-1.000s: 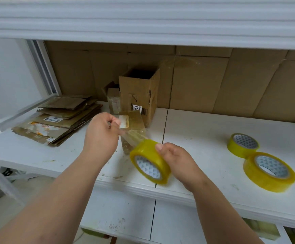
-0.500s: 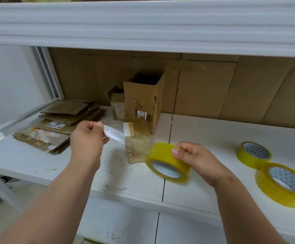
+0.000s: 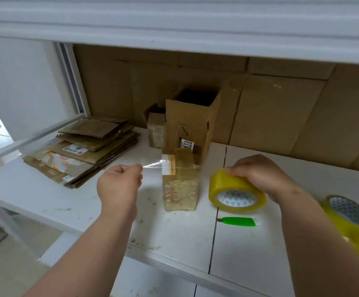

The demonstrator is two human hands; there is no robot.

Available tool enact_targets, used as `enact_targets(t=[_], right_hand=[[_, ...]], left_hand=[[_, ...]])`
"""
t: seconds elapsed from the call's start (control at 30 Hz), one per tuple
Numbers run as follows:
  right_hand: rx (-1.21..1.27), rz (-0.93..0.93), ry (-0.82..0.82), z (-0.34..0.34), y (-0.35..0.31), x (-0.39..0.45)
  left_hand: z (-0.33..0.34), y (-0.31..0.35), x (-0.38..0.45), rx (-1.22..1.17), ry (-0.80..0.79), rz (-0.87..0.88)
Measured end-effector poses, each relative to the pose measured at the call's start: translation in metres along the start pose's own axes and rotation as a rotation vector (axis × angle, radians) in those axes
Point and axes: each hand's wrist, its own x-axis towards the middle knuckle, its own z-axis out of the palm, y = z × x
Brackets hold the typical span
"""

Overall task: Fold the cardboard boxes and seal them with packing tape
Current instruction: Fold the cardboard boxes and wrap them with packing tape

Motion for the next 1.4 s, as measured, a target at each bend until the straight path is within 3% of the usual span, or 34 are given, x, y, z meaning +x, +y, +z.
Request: enact_targets(t=[0.37,0.6,0.97,1.17,1.4], right_hand=[[-0.103,-0.068,-0.169,-0.007,0.004,0.043],[-0.247,-0.066,-0.23,0.001,0.013,0.053],[-0.771,-0.152,-0.072,0.042,0.008,0.056],[-0.797,-0.152,0.0,0.053,0.003,0.056],[-0.756,-0.146,0.029,0.058,-0.004,0.045]], left_hand=[[0.008,-0.021,-0.014,0.02,0.197,-0.053],[0.011,-0.034,-0.018,0.087,0.217,-0.112],[0.021,-0.051,-0.02,0.309,-0.022,-0.12],[0.024,-0.05,-0.021,0.276,-0.206,0.065],[0.025,-0.046,-0.022,0.18,-0.336,0.043]])
